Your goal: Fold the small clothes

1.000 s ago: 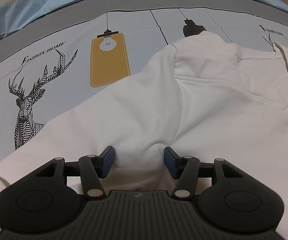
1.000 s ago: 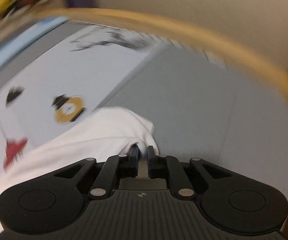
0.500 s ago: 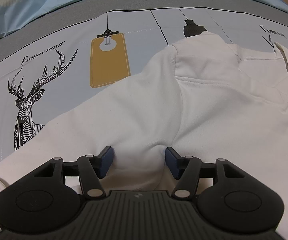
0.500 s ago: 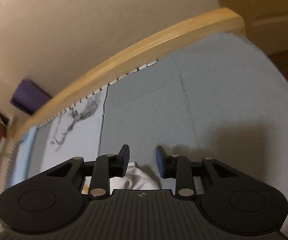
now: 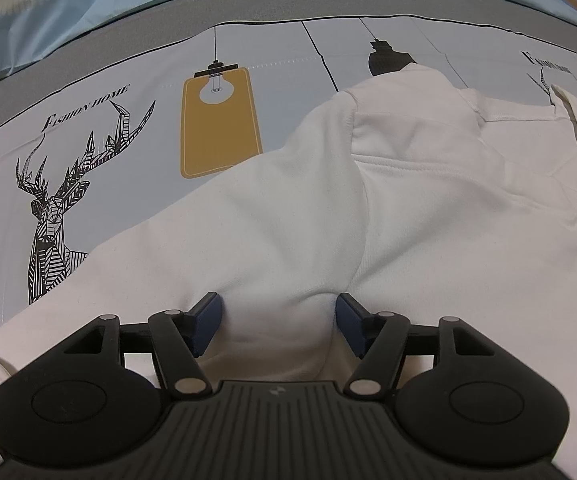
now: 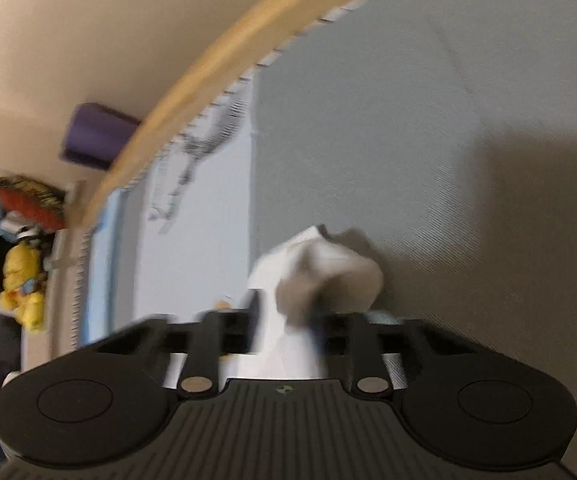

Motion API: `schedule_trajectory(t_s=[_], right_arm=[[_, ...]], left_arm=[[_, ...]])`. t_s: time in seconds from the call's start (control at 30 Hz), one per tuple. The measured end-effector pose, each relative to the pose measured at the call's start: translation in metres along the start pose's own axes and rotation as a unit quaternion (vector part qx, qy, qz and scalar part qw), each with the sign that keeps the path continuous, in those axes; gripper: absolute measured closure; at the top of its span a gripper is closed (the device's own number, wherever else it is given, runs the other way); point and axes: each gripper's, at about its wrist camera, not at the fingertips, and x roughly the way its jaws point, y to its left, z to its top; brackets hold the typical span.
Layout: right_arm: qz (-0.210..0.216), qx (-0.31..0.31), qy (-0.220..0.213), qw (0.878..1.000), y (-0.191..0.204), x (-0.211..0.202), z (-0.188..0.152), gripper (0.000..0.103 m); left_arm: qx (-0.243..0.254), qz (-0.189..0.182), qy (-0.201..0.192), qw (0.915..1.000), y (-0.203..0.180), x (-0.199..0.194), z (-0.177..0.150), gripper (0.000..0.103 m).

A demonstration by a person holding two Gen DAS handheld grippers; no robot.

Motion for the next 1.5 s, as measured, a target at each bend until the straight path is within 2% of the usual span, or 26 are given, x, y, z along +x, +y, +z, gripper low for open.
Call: schedule_trajectory(t_s=[0.07,0.1,0.13,0.2,0.23,0.27,0.33,0.37,0.4,0.43,0.47,0.6,0.63,0.7,0.77,0.8,0.87,0.9,0.97,1.03,1.07,1.13,1.27,1.37,1.43,1.5], right_arm=[[0.054,-0.034,-0.017,0.998,0.017,-0.008,0.006,0.097],[0.103,-0.06,-0.036,0.992,0.031,-0.019,0.008,0.097],[0.141,-0.094,-0.066,0.983,0.043,-0.031,0.011,0.097],[0.175,-0.143,-0.124,0.966,0.058,-0.051,0.014,0.097],[0.161,-0.143,-0.134,0.967,0.056,-0.051,0.015,0.097],[0.121,-0.143,-0.133,0.973,0.052,-0.046,0.015,0.097],[-0.019,-0.149,-0.099,0.984,0.036,-0.019,0.013,0.096],[-0.073,-0.136,-0.072,0.985,0.021,-0.006,0.012,0.095],[-0.102,-0.116,-0.048,0.987,0.007,0.003,0.011,0.092],[-0.114,-0.091,-0.032,0.989,-0.005,0.009,0.012,0.094],[-0.104,-0.081,-0.034,0.991,-0.011,0.008,0.012,0.094],[-0.102,-0.131,-0.072,0.983,0.006,-0.011,0.013,0.08],[-0.104,-0.138,-0.079,0.982,0.011,-0.015,0.01,0.08],[-0.155,-0.158,-0.11,0.969,0.022,-0.022,0.003,0.08],[-0.226,-0.184,-0.148,0.945,0.027,-0.033,-0.004,0.077],[-0.216,-0.194,-0.158,0.944,0.035,-0.038,-0.013,0.077],[-0.162,-0.237,-0.13,0.949,0.06,-0.033,-0.034,0.077],[-0.131,-0.266,-0.117,0.948,0.075,-0.032,-0.049,0.077],[-0.079,-0.326,-0.097,0.937,0.103,-0.031,-0.083,0.077],[-0.009,-0.37,-0.037,0.928,0.125,-0.024,-0.121,0.077],[0.026,-0.393,0.007,0.919,0.135,-0.017,-0.142,0.077],[0.068,-0.434,0.074,0.895,0.151,-0.006,-0.183,0.077],[0.107,-0.505,0.173,0.839,0.164,0.008,-0.269,0.077],[0.114,-0.539,0.217,0.805,0.169,0.008,-0.323,0.073],[0.111,-0.556,0.231,0.79,0.168,0.006,-0.346,0.07],[0.101,-0.569,0.236,0.781,0.168,0.006,-0.366,0.07]], left_arm=[[0.0,-0.001,0.0,1.0,0.0,0.0,0.0,0.033],[-0.001,-0.002,0.001,1.0,0.001,0.0,0.001,0.033],[-0.002,-0.003,0.001,1.0,0.001,0.001,0.001,0.033],[-0.002,-0.004,0.002,1.0,0.002,0.001,0.002,0.032],[-0.002,-0.005,0.002,1.0,0.002,0.001,0.002,0.032],[-0.002,-0.004,0.002,1.0,0.002,0.001,0.002,0.032],[-0.001,-0.004,0.002,1.0,0.002,0.001,0.002,0.032],[-0.001,-0.005,0.001,1.0,0.002,0.001,0.002,0.032],[0.0,-0.005,0.001,1.0,0.002,0.001,0.002,0.032],[0.0,-0.006,0.001,1.0,0.002,0.001,0.002,0.032],[0.0,-0.007,0.001,1.0,0.003,0.0,0.002,0.032],[0.0,-0.013,-0.002,0.9999,0.003,-0.006,0.005,0.032],[0.0,-0.013,-0.007,0.9999,0.002,-0.008,0.005,0.033],[0.0,-0.016,-0.014,0.9998,0.001,-0.012,0.006,0.033],[-0.001,-0.017,-0.02,0.9997,0.001,-0.013,0.008,0.033],[-0.003,-0.018,-0.023,0.9996,0.001,-0.015,0.008,0.033],[-0.014,-0.02,-0.035,0.9991,0.003,-0.018,0.011,0.033],[-0.022,-0.022,-0.043,0.9986,0.005,-0.02,0.012,0.033],[-0.043,-0.025,-0.063,0.9968,0.009,-0.025,0.016,0.034],[-0.063,-0.036,-0.087,0.9936,0.013,-0.03,0.02,0.041],[-0.07,-0.042,-0.099,0.9917,0.014,-0.032,0.022,0.043],[-0.079,-0.053,-0.124,0.9877,0.012,-0.036,0.025,0.052],[-0.079,-0.07,-0.145,0.9838,0.001,-0.033,0.033,0.053],[-0.074,-0.067,-0.138,0.9854,-0.01,-0.021,0.039,0.052],[-0.071,-0.063,-0.133,0.9865,-0.013,-0.012,0.042,0.052],[-0.069,-0.056,-0.128,0.9877,-0.014,-0.002,0.043,0.052]])
